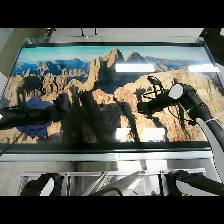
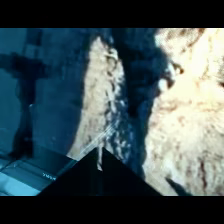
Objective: Fold the shirts.
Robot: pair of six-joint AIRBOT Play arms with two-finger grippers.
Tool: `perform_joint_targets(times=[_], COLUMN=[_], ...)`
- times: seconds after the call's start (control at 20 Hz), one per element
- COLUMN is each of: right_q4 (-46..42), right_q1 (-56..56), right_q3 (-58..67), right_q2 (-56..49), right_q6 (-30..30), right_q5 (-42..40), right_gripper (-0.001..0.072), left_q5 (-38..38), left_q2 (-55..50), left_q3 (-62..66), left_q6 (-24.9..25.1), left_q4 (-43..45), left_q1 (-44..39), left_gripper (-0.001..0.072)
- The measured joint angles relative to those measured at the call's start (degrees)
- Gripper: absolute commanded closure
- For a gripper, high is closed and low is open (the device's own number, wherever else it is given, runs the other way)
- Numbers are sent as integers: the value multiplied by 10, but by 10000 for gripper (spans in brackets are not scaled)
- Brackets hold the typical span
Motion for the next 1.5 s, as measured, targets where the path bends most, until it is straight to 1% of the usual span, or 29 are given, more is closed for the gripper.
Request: perform_joint_targets(times=[0.05,0.15,0.3,0.45,0.55,0.65,0.75,0.8,0.85,0.9,0.95,1.0,1.2,1.35,1.45,1.5], right_q4=[1,1,0,-2,-3,-3,-3,-3,-3,-2,-1,0,2,1,-1,-4], right_q1=[0,-1,-11,-24,-28,-30,-31,-31,-31,-31,-31,-31,-31,-31,-32,-33], right_q3=[0,0,0,0,0,0,0,0,0,0,0,0,0,0,0,0], right_q2=[-2,-3,-4,-6,-8,-12,-18,-21,-24,-26,-28,-30,-32,-31,-24,-18], right_q6=[1,4,7,7,7,7,8,9,9,9,9,9,9,6,3,2], right_q5=[0,-3,-4,-2,-2,-2,-2,-2,-1,-1,0,-1,2,13,18,20], right_gripper=[345,346,345,345,346,346,346,346,346,347,347,347,349,351,354,425], left_q5=[5,10,16,34,55,82,109,120,128,134,135,136,95,52,28,17], left_q2=[-9,-35,-91,-161,-210,-258,-303,-323,-345,-364,-379,-393,-423,-402,-369,-349], left_q3=[14,45,78,70,52,36,28,28,32,38,45,55,105,151,178,188], left_q6=[-2,-9,-14,-17,-18,-13,-3,1,3,6,6,8,10,25,41,48], left_q4=[11,39,103,152,167,174,178,180,182,182,182,184,166,84,18,-10], left_q1=[24,80,177,273,318,344,351,350,346,340,333,325,279,222,166,132], left_gripper=[28,28,28,28,28,29,30,59,57,110,480,697,694,694,694,694])
